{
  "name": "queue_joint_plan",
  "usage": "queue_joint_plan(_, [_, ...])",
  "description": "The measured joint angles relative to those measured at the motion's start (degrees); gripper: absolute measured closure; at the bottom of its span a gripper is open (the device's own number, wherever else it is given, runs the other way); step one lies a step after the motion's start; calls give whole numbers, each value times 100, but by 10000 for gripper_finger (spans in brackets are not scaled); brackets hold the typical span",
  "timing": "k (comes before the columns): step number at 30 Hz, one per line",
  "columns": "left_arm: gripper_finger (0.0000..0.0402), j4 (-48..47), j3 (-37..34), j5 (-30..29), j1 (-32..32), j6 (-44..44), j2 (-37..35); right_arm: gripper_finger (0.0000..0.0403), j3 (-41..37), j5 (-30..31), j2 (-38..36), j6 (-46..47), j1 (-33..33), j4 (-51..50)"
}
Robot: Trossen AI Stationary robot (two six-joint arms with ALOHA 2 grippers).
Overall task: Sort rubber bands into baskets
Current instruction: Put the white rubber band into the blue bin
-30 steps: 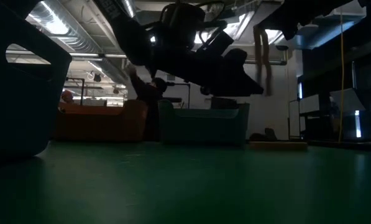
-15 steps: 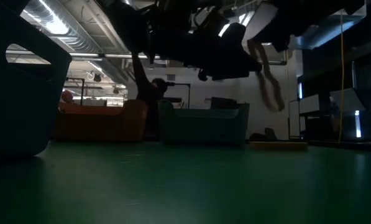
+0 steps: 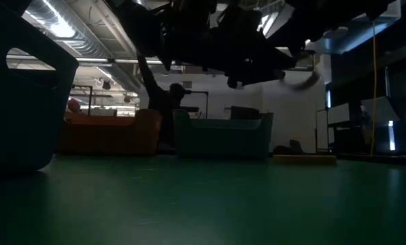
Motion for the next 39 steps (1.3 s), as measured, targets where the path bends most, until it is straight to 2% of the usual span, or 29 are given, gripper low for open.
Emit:
queue_joint_plan(10, [163,44,-2,201,2,-36,0,386,2,-15,70,-145,0,-101])
queue_joint_plan(17, [163,-78,-4,198,2,-11,-2,386,2,-395,184,-299,0,-516])
queue_joint_plan(30, [165,91,-4,198,50,-139,-2,386,2,-396,181,-413,0,-84])
queue_joint_plan(34, [203,62,-4,196,53,11,-2,386,2,-396,181,-367,0,-74])
queue_joint_plan(39, [292,-117,-4,194,53,25,-2,386,2,-398,181,-271,-1,-69])
